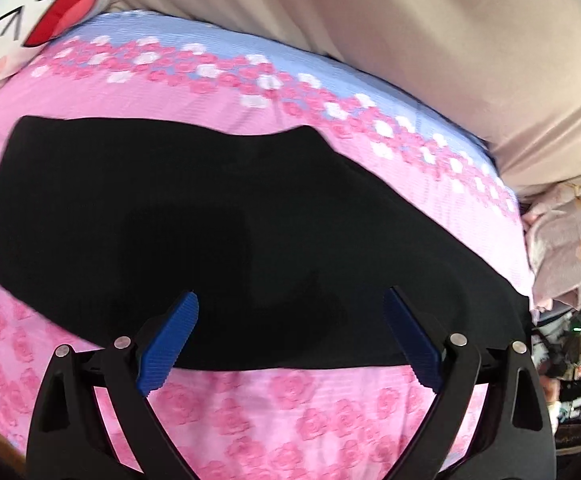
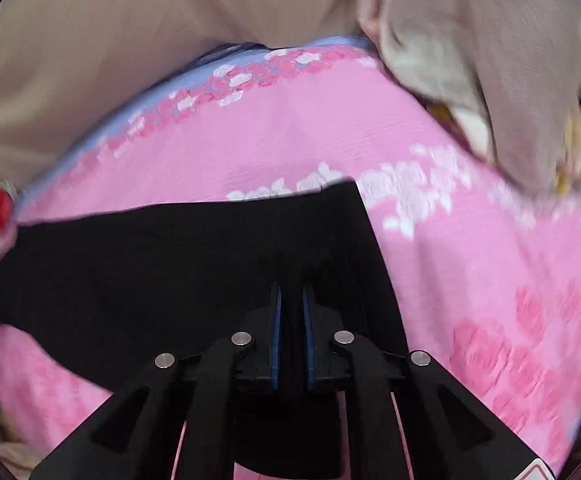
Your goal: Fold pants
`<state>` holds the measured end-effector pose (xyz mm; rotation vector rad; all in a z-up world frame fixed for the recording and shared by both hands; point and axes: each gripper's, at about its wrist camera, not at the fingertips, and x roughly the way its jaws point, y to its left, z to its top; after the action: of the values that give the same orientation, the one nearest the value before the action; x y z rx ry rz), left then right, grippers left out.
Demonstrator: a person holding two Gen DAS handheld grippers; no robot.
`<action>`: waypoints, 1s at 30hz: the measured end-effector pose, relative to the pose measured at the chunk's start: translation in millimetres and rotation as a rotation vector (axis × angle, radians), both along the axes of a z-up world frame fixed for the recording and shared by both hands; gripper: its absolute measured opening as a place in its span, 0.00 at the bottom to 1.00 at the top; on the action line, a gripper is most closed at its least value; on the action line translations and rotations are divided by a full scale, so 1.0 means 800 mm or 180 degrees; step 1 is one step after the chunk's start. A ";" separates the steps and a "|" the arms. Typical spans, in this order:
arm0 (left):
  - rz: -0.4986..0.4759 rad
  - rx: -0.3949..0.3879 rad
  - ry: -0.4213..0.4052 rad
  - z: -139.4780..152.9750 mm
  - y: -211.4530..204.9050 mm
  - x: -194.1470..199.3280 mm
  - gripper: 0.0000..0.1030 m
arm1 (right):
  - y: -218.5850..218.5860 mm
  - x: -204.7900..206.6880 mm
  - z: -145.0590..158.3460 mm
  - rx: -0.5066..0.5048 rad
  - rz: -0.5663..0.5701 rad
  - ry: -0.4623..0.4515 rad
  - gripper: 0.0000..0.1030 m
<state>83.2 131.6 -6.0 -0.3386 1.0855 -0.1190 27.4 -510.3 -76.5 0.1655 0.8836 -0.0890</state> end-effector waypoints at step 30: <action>0.1847 -0.0489 0.0069 -0.067 0.257 -0.063 0.12 | 0.156 -0.073 0.012 0.0395 -0.0121 -0.0690 0.45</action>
<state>33.1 337.0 -59.9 -0.7805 0.9638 0.3203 -31.2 -385.3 -67.2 0.3023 0.6699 -0.0504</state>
